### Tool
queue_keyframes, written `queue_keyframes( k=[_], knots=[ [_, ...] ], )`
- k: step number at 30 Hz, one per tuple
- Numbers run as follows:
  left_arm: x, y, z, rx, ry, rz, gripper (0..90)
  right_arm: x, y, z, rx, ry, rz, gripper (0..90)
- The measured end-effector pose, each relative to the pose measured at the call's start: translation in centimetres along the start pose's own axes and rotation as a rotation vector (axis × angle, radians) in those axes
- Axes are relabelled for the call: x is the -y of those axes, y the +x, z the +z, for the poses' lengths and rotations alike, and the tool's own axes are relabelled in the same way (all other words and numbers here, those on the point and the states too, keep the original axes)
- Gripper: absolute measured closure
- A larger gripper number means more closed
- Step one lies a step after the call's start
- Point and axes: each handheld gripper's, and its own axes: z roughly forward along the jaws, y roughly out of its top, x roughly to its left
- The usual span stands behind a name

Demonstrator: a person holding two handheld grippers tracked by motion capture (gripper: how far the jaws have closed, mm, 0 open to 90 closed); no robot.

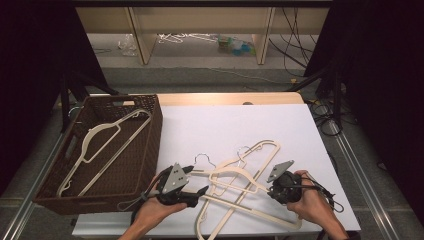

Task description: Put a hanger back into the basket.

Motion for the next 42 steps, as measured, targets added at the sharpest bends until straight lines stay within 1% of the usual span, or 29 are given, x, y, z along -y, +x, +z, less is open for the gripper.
queue_keyframes(
  k=[3,4,5,6,7,8,9,11,12,14,16,17,18,20,21,22,23,24,25,29,30,32,33,34,35,37,39,41,42],
  knots=[
    [-0.5,0.3,2.1,0.011,0.063,-0.013,23.8,-0.2,0.6,-0.4,-0.001,-0.003,-0.026,79.6],
    [-0.6,0.4,2.7,0.020,0.087,0.007,23.7,-0.2,0.8,-0.4,0.001,-0.001,-0.031,79.6],
    [-0.7,0.5,3.3,0.032,0.104,0.006,23.7,-0.2,1.0,-0.5,0.003,-0.002,-0.036,79.6],
    [-0.8,0.5,3.9,0.026,0.111,0.015,23.8,-0.3,1.2,-0.6,0.006,-0.003,-0.043,79.6],
    [-0.9,0.6,4.4,0.026,0.132,0.029,24.1,-0.3,1.4,-0.8,0.006,-0.002,-0.043,79.6],
    [-0.9,0.6,4.9,0.019,0.135,0.038,24.4,-0.3,1.5,-1.0,0.001,-0.002,-0.048,79.6],
    [-1.0,0.6,5.3,0.030,0.157,0.045,24.5,-0.4,1.6,-1.1,0.007,-0.004,-0.056,79.5],
    [-1.0,0.5,6.1,0.033,0.167,0.051,24.5,-0.5,1.9,-1.3,0.013,-0.008,-0.065,79.5],
    [-1.0,0.4,6.4,0.038,0.185,0.060,24.4,-0.6,2.1,-1.5,0.013,-0.001,-0.064,79.5],
    [-1.0,0.4,7.0,0.032,0.221,0.096,24.1,-0.8,2.3,-1.7,0.015,-0.004,-0.073,79.5],
    [-1.0,0.3,7.6,0.043,0.218,0.090,24.8,-0.8,2.5,-1.8,0.018,-0.007,-0.085,79.5],
    [-1.1,0.3,7.8,0.037,0.232,0.100,25.8,-0.9,2.6,-1.9,0.016,-0.007,-0.087,79.5],
    [-1.1,0.3,8.0,0.037,0.232,0.098,26.3,-1.0,2.6,-1.9,0.018,-0.010,-0.099,79.5],
    [-1.2,0.4,8.2,0.052,0.238,0.105,30.4,-1.1,2.9,-2.1,0.022,-0.010,-0.100,79.5],
    [-1.2,0.2,8.4,0.061,0.225,0.101,32.4,-1.1,2.9,-2.1,0.023,-0.016,-0.109,79.5],
    [-1.3,0.2,8.5,0.064,0.232,0.114,33.3,-1.1,3.0,-2.1,0.019,-0.012,-0.105,79.6],
    [-1.3,0.2,8.5,0.065,0.240,0.130,37.4,-1.2,3.1,-2.1,0.019,-0.013,-0.105,79.5],
    [-1.3,0.1,8.6,0.080,0.237,0.138,42.1,-1.2,3.1,-2.1,0.022,-0.019,-0.119,79.5],
    [-1.3,0.0,8.7,0.090,0.236,0.149,44.3,-1.3,3.2,-2.1,0.023,-0.019,-0.117,79.5],
    [-1.3,-0.2,8.5,0.150,0.234,0.179,63.8,-1.3,3.2,-2.2,0.024,-0.023,-0.128,79.5],
    [-1.4,-0.1,8.3,0.163,0.241,0.194,65.8,-1.3,3.2,-2.2,0.027,-0.023,-0.134,79.4],
    [-1.6,0.1,8.0,0.184,0.249,0.228,67.6,-1.2,3.3,-2.3,0.029,-0.024,-0.150,79.5],
    [-1.7,0.2,7.8,0.187,0.245,0.229,68.3,-1.2,3.3,-2.2,0.030,-0.031,-0.158,79.5],
    [-2.0,0.3,7.4,0.192,0.254,0.250,68.8,-1.2,3.3,-2.3,0.022,-0.029,-0.162,79.5],
    [-2.1,0.2,7.2,0.195,0.246,0.248,69.4,-1.2,3.2,-2.3,0.029,-0.037,-0.174,79.5],
    [-2.5,0.3,6.6,0.205,0.243,0.273,70.1,-1.2,3.1,-2.4,0.031,-0.049,-0.194,79.4],
    [-2.9,0.3,5.9,0.219,0.233,0.282,70.8,-1.0,3.1,-2.5,0.023,-0.058,-0.203,79.4],
    [-3.2,0.2,5.0,0.224,0.218,0.286,71.4,-0.9,2.8,-2.6,0.024,-0.082,-0.226,79.5],
    [-3.4,0.1,4.4,0.229,0.213,0.297,71.7,-0.8,2.8,-2.7,0.021,-0.084,-0.234,79.5]
  ],
)
